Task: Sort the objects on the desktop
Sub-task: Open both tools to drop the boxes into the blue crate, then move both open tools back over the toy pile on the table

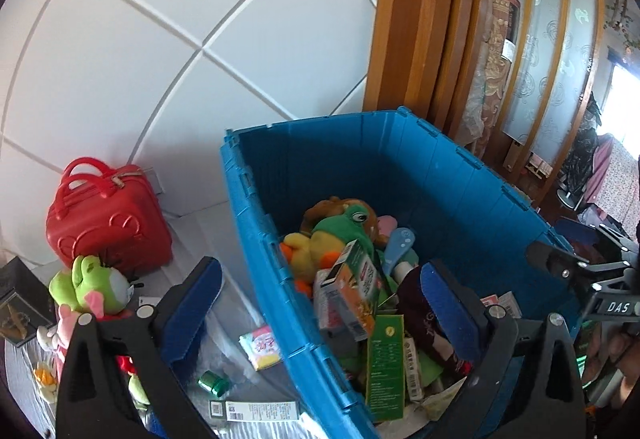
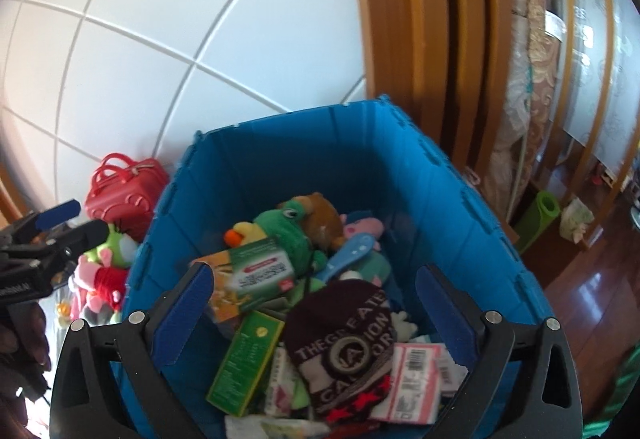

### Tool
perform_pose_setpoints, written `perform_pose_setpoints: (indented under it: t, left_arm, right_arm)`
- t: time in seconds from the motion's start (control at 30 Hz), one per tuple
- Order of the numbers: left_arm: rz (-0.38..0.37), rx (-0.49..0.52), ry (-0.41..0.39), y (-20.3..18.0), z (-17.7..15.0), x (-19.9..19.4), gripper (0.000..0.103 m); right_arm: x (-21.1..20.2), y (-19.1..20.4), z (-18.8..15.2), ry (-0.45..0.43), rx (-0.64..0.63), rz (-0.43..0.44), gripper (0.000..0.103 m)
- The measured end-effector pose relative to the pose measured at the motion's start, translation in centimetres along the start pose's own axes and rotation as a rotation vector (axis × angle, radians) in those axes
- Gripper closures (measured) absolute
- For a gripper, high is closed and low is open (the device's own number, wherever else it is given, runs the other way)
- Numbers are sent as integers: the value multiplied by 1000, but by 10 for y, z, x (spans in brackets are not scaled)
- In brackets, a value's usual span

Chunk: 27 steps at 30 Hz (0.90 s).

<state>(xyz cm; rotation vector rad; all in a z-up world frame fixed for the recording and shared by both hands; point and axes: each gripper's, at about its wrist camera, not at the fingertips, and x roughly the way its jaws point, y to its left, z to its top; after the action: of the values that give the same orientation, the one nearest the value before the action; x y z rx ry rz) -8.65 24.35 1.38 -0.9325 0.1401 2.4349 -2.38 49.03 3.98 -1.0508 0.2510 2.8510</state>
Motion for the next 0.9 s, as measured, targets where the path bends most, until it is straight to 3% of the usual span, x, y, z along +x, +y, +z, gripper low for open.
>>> perform_pose_setpoints:
  t: [0.43, 0.7, 0.9]
  left_arm:
    - [185, -164, 77, 145, -93, -48, 2]
    - [237, -256, 126, 221, -143, -68, 2]
    - [249, -292, 177, 263, -181, -67, 2]
  right_arm:
    - [21, 143, -22, 55, -201, 181, 0]
    - [39, 235, -47, 112, -339, 258, 0]
    - [68, 291, -77, 212, -426, 273, 0]
